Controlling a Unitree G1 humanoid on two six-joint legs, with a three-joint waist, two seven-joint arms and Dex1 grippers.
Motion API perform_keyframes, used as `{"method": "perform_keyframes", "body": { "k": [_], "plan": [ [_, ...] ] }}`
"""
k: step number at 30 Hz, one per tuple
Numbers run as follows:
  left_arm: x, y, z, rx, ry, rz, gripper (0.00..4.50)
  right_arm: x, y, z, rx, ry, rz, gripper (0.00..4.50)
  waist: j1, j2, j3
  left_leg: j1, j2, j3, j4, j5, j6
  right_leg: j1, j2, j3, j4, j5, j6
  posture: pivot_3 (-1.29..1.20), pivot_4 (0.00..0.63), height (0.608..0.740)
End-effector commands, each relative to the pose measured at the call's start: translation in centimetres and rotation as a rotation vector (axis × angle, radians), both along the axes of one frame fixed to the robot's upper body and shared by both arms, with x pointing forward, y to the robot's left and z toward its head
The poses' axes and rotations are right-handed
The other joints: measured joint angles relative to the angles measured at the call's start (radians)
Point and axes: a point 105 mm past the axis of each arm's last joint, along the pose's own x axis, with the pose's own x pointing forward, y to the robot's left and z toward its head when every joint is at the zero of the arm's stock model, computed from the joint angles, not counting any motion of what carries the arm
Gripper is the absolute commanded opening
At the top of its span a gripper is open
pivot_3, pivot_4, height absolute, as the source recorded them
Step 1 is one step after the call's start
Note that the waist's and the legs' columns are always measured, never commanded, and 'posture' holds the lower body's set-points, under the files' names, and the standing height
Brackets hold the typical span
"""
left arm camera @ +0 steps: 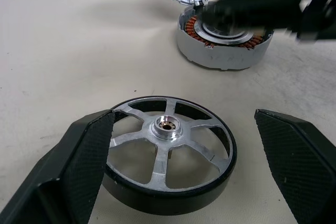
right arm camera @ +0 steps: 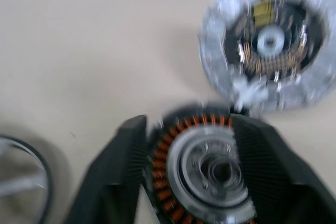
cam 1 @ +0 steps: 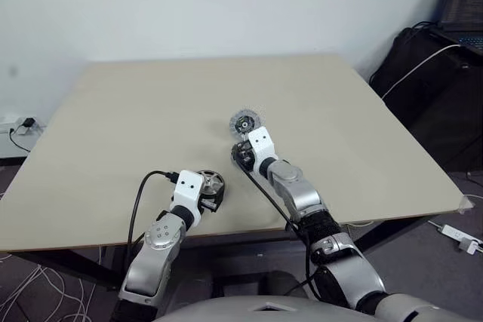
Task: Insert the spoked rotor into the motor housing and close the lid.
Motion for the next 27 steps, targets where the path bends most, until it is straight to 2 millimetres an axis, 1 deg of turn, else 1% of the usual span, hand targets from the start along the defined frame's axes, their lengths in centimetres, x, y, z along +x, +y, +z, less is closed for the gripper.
{"method": "perform_keyframes", "body": {
  "k": [1, 3, 6, 9, 14, 22, 27],
  "plan": [
    [0.5, -0.6, 1.7, -0.020, -0.061, -0.022, 4.50, 0.1, -0.5, 1.8, -0.032, -0.062, -0.026, 1.66, 0.003, 0.000, 0.000, 0.000, 0.000, 0.000, 0.000, 0.000, 0.000, 0.000, 0.000, 0.000, 0.000, 0.000, 0.000, 0.00, 0.000, 0.740],
    [0.5, -0.7, 1.6, -0.021, -0.060, -0.028, 4.50, 0.1, -0.9, 1.3, -0.102, -0.059, -0.044, 1.02, 0.005, 0.000, 0.000, 0.000, 0.000, 0.000, 0.000, 0.000, 0.000, 0.000, 0.000, 0.000, 0.000, 0.000, 0.000, 0.00, 0.000, 0.740],
    [0.5, -0.9, 1.6, -0.023, -0.059, -0.034, 4.50, 0.0, -1.0, 0.7, -0.155, -0.038, -0.055, 0.02, 0.007, 0.000, 0.000, 0.000, 0.000, 0.000, 0.000, 0.000, 0.000, 0.000, 0.000, 0.000, 0.000, 0.000, 0.000, 0.00, 0.000, 0.740],
    [0.5, -0.9, 1.7, -0.023, -0.058, -0.035, 4.50, 0.0, -0.9, 0.2, -0.214, -0.018, -0.057, 0.02, 0.006, 0.000, 0.000, 0.000, 0.000, 0.000, 0.000, 0.000, 0.000, -0.001, 0.000, 0.000, 0.000, 0.000, -0.001, 0.00, 0.000, 0.740],
    [0.5, -0.7, 1.6, -0.020, -0.058, -0.027, 4.50, 0.2, -0.9, 0.2, -0.248, -0.010, -0.059, 0.02, 0.007, 0.000, 0.000, 0.000, 0.000, 0.000, 0.000, 0.000, 0.000, -0.001, 0.000, 0.000, 0.000, 0.000, -0.001, 0.00, 0.000, 0.740],
    [0.4, -0.5, 1.6, -0.016, -0.058, -0.016, 4.50, 1.0, -1.9, 0.1, -0.269, -0.004, -0.124, 0.02, 0.007, 0.000, 0.000, 0.000, 0.000, 0.000, 0.000, 0.000, 0.000, -0.001, 0.000, 0.000, 0.000, 0.000, -0.001, 0.00, 0.000, 0.740],
    [0.4, -0.4, 1.6, -0.012, -0.058, -0.018, 4.50, 1.0, -2.6, -0.2, -0.292, 0.012, -0.146, 0.02, 0.007, 0.000, 0.000, 0.000, 0.000, 0.000, 0.000, 0.000, 0.000, -0.001, 0.000, 0.000, 0.000, 0.000, -0.001, 0.00, 0.000, 0.740]
  ]
}}
